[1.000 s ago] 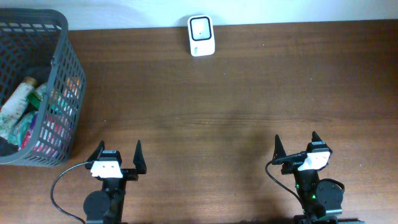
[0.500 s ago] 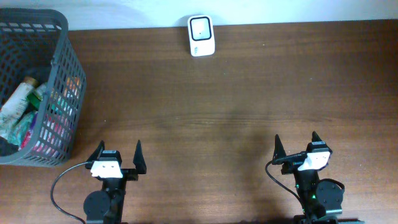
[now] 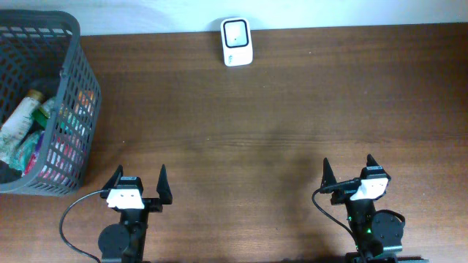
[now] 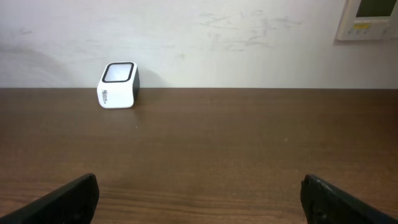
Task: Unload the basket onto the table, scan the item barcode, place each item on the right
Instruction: 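Move the left gripper up and over toward the grey basket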
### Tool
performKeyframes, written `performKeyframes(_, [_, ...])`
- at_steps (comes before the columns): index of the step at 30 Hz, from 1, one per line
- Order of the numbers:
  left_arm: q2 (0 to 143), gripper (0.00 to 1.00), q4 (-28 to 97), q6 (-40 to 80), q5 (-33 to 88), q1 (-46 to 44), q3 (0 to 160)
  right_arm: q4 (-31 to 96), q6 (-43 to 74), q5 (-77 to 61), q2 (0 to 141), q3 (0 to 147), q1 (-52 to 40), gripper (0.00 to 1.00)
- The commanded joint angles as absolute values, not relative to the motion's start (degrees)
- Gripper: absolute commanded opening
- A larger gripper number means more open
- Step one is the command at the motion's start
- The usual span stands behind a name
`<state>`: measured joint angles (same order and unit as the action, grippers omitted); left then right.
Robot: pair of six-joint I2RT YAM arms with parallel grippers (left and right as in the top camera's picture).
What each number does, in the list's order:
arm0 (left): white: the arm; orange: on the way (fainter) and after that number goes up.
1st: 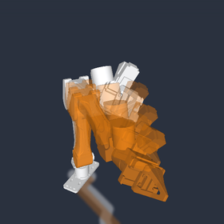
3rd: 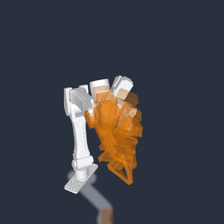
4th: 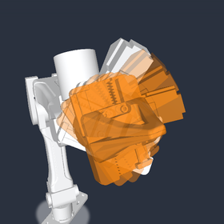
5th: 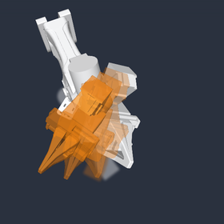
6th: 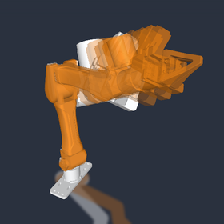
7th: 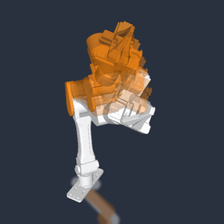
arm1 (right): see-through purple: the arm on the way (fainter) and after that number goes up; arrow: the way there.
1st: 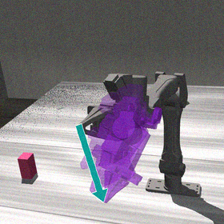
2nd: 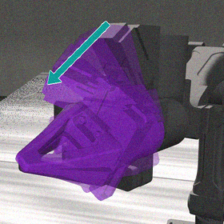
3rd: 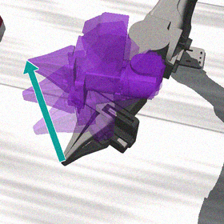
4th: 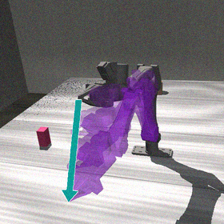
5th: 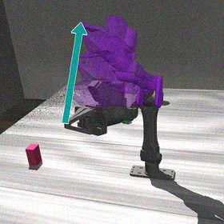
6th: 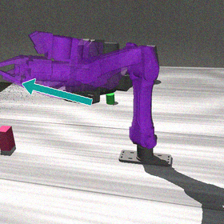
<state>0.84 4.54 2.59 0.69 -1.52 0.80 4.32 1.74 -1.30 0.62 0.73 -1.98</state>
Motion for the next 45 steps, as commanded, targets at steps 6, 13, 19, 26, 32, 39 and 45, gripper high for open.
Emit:
performKeyframes(6, [0.34,0.99,1.15,1.72,5.76,-1.32,0.54,4.54,2.35,-0.8,0.36,0.32,-2.17,0.99])
performKeyframes(13, [0.34,0.99,-28.69,1.72,26.79,-1.32,0.54,4.54,2.35,-0.8,0.36,0.32,-2.17,0.99])
performKeyframes(19, [2.57,0.99,-17.63,6.61,12.34,-1.32,13.58,4.54,2.35,-0.8,0.36,0.32,-2.17,0.99])
performKeyframes(26, [12.86,0.99,-11.51,4.45,23.97,-1.32,30.85,4.54,2.35,-0.8,0.36,0.32,-2.2,0.99])
performKeyframes(32, [20.05,0.99,-7.2,4.49,14.81,-1.32,42.78,4.54,2.35,-0.8,0.36,0.32,-2.2,0.98])
performKeyframes(39, [37.63,0.99,11.35,3.38,22.52,-1.3,60.71,4.54,2.35,-0.8,0.36,0.32,-2.17,0.99])
performKeyframes(45, [49.21,0.99,13.96,4.49,9.19,-1.3,73.73,4.54,2.35,-0.8,0.36,0.32,-2.17,0.99])
